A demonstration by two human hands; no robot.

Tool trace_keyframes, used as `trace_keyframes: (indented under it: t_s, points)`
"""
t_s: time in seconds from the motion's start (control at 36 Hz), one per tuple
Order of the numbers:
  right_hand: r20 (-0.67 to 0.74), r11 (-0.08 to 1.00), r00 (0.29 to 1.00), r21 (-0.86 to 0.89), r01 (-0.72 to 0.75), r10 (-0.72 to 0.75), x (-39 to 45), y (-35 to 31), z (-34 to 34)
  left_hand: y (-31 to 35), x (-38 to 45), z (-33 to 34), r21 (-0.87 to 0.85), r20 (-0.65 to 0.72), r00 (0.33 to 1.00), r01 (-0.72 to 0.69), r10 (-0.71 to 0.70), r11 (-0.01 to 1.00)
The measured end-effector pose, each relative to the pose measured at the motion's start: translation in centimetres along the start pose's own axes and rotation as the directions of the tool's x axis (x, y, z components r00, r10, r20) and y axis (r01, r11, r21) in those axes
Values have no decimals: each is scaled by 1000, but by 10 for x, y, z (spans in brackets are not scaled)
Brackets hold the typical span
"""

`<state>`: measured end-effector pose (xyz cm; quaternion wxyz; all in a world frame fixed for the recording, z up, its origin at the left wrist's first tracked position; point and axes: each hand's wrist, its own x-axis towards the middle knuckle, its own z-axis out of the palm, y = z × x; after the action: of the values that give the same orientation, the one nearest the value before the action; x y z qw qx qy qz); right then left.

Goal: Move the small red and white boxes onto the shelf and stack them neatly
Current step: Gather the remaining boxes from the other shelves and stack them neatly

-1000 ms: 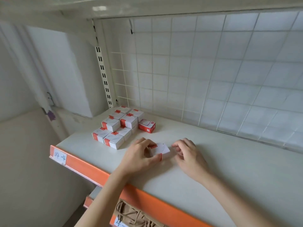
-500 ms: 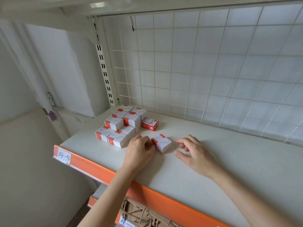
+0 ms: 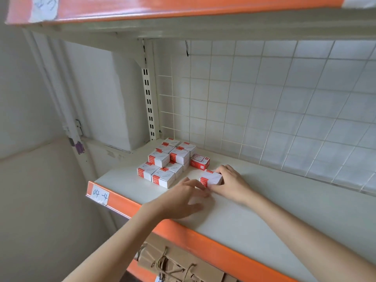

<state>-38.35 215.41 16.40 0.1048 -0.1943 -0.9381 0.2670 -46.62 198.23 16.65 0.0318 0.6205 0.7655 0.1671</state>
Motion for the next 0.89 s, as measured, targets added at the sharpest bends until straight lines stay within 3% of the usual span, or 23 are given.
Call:
trace_keyframes:
  t_s: [0.19,0.47,0.75,0.89]
  points:
    - [-48,985,985,14,169,-168,22,-56,12,-33,-35,-27,5,-51,995,90,-90,996]
    - [-99,985,983,-95,145,-154,43,-94,37,-45,-49,-30,-8,-68,998,11,-11,1000]
    - [-95,992,990,58,113,-107,36,-89,30,-44,-37,-29,27,-57,997,-48,49,999]
    - [-100,990,985,-26,142,-144,19,-76,12,-36,-22,-25,68,10,994,-111,111,991]
